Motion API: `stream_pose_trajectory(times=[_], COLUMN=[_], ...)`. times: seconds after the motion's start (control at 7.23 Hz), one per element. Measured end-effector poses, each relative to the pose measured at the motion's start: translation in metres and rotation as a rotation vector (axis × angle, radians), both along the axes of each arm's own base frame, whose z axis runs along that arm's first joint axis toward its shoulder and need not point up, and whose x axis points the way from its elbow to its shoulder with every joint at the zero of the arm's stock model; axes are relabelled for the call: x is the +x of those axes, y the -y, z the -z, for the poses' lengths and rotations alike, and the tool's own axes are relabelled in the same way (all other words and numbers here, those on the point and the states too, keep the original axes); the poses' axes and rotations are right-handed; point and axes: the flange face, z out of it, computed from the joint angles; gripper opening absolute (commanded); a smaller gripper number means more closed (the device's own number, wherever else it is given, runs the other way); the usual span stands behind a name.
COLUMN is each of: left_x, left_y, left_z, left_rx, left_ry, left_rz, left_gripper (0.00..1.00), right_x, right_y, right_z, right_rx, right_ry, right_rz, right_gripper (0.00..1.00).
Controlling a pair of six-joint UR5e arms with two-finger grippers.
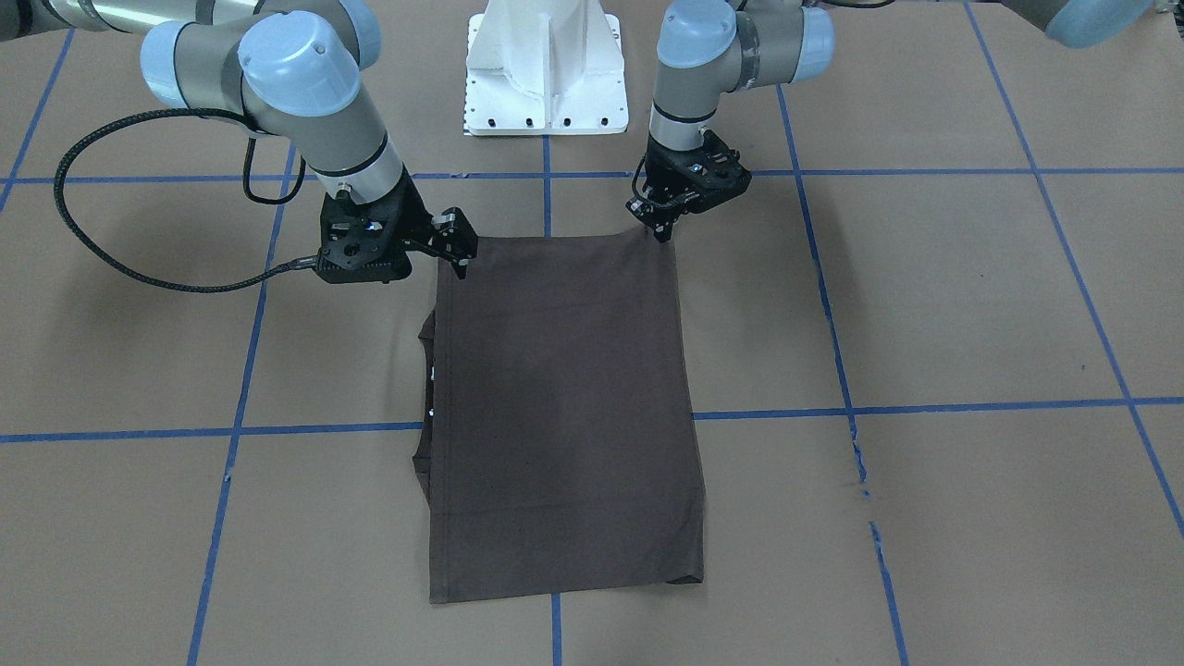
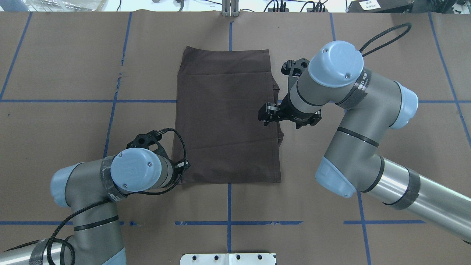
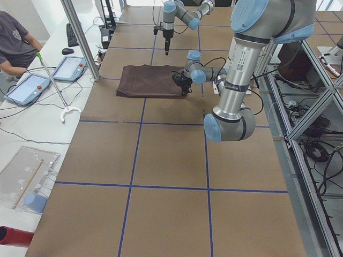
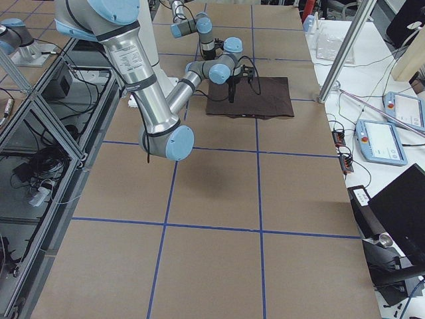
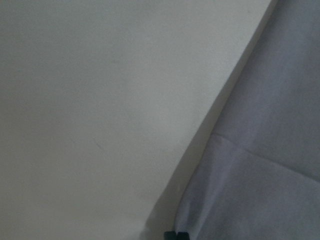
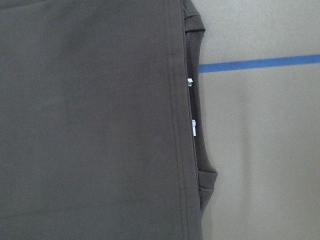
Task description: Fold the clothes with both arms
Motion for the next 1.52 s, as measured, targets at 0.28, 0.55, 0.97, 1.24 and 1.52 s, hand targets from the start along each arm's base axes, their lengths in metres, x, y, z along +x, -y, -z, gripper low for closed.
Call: stream_pose_trajectory(times=[0.28, 0.55, 0.97, 1.24, 1.52], left_x=[-0.007, -0.006, -0.005, -0.005, -0.005], left_y=[-0.003, -0.002, -0.002, -0.002, -0.002], left_z=[0.006, 0.004, 0.003, 0.003, 0.004], left_rx=[0.024, 0.035, 0.037, 0.037, 0.037], left_ry=[0.018, 0.028, 0.029, 0.028, 0.027], left_rz=[-0.030, -0.044, -0.047, -0.048, -0.048], left_gripper=[0.00, 0.00, 0.00, 0.00, 0.00], right_x=[-0.020, -0.051, -0.099, -0.123, -0.132], right_y=[-0.025, -0.056, -0.082, -0.081, -0.087], right_z=[-0.007, -0.010, -0.018, -0.021, -0.029], right_rx=[-0.139, -0.228, -0.289, -0.350, -0.368], right_ry=[-0.002, -0.023, -0.072, -0.095, -0.115], right_rz=[-0.071, -0.142, -0.273, -0.329, -0.334], right_gripper=[1.00, 1.00, 1.00, 1.00, 1.00])
